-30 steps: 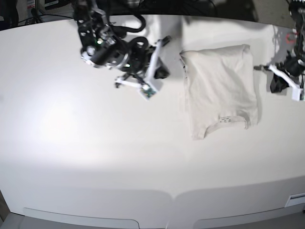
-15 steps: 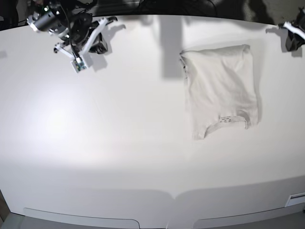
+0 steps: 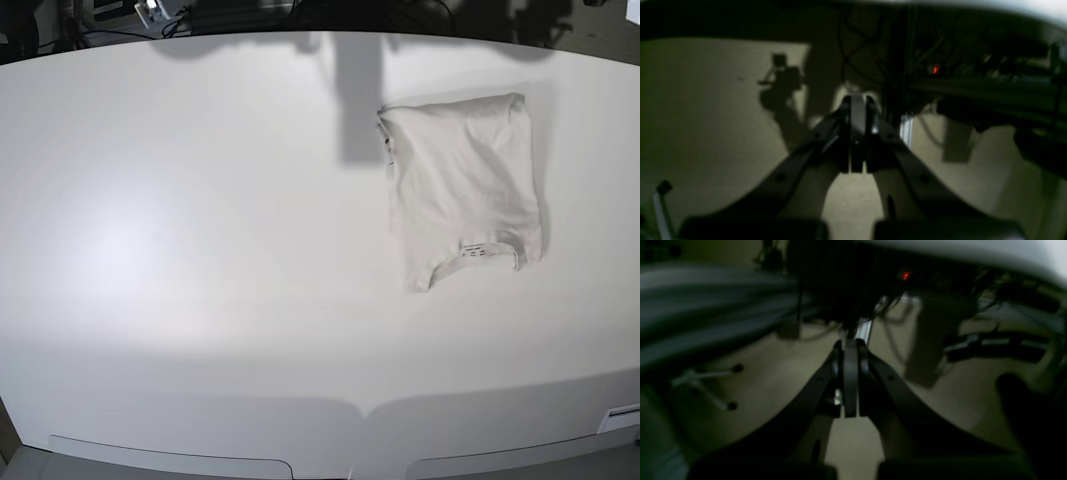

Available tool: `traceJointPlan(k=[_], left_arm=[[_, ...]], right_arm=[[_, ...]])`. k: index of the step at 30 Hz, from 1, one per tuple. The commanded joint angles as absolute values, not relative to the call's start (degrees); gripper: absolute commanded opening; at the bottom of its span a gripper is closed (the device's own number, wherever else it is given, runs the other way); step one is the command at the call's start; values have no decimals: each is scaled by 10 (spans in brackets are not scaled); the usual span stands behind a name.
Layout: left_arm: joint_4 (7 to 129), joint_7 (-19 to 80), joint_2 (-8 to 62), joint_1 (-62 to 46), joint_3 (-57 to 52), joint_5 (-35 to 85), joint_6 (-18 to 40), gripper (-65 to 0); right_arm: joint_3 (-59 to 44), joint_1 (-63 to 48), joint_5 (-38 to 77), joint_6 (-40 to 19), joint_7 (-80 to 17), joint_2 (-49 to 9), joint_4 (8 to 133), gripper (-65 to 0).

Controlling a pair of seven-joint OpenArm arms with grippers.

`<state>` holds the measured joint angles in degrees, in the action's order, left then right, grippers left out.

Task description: Fold the T-shirt properly

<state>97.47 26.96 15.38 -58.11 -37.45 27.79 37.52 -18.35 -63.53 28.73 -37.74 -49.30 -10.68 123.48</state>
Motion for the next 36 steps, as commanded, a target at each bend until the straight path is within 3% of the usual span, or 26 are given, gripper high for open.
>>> traceJointPlan(k=[1, 9, 17, 23, 36], left_arm=[[981, 258, 154, -593, -379, 274, 383, -650], [919, 247, 125, -594, -378, 263, 400, -650], [781, 209, 125, -565, -378, 262, 400, -650], [649, 172, 109, -496, -378, 175, 400, -650], [359, -8, 105, -346, -378, 14, 400, -650]], right_arm=[[-186, -661, 294, -380, -485, -110, 1246, -650], [-186, -678, 238, -380, -440, -110, 1171, -650], [-179, -583, 203, -380, -431, -112, 999, -650], [-146, -493, 162, -379, -398, -130, 847, -650], [-36, -347, 142, -352, -280, -170, 556, -650]])
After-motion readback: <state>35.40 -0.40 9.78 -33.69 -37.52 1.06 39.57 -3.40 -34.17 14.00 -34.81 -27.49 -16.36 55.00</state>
